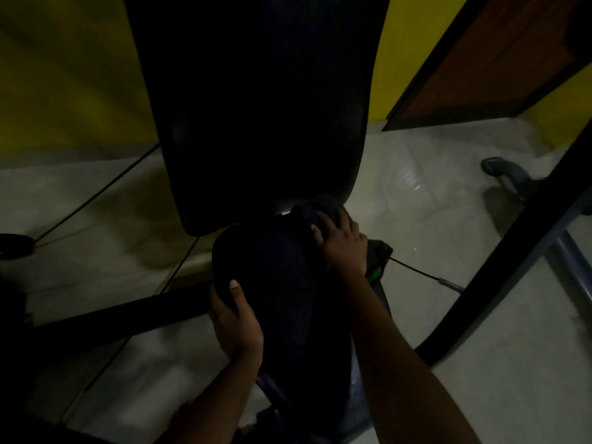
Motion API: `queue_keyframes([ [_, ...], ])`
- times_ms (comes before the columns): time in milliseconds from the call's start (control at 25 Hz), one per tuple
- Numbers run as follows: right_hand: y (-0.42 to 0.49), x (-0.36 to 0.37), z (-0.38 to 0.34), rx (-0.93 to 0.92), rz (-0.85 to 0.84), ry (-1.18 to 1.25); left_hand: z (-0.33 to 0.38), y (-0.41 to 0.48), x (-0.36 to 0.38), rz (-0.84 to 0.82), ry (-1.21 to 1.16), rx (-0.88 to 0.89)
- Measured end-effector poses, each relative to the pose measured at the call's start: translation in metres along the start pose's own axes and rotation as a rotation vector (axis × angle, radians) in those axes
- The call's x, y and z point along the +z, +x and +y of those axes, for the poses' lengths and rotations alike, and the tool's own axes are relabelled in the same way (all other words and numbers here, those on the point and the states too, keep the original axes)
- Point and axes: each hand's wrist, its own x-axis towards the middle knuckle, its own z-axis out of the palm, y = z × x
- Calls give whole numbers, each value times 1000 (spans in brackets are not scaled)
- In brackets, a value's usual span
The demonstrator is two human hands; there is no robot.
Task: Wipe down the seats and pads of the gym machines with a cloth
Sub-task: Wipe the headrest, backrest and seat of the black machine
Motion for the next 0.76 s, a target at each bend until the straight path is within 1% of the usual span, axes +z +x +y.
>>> queue_keyframes([
  [80, -25, -2, 9, 184, 17, 19, 0, -1, 1, -6, 20, -7],
  [120, -41, -5, 6, 248, 11, 20, 0, -2, 1, -11, 30, -10],
  [200, -77, 2, -16, 298, 18, -16, 1, -2, -1, -30, 38, -18],
  [240, -96, 9, -31, 273, 61, -51, 2, -2, -2, -41, 30, -23],
  [320, -135, 21, -63, 158, 173, -64, 4, -3, -5, -75, -7, -27],
  [360, -155, 24, -74, 89, 162, -51, 4, -4, -9, -114, -33, -24],
  [440, -192, 28, -72, -57, 97, -99, 1, -8, -17, -207, -69, -18],
  [480, -205, 27, -60, -96, 94, -130, -1, -12, -22, -241, -80, -18],
  [520, -209, 22, -44, -96, 102, -130, -5, -17, -26, -268, -92, -18],
  [560, -207, 17, -28, -47, 124, -117, -6, -24, -31, -294, -96, -21],
  [640, -193, 4, -2, 119, 138, -78, -5, -38, -41, -336, -91, -40],
  [720, -180, -2, 0, 275, 107, -12, -8, -52, -51, -372, -86, -45],
  [760, -181, -2, -5, 317, 136, 15, -10, -63, -53, -378, -55, -23],
])
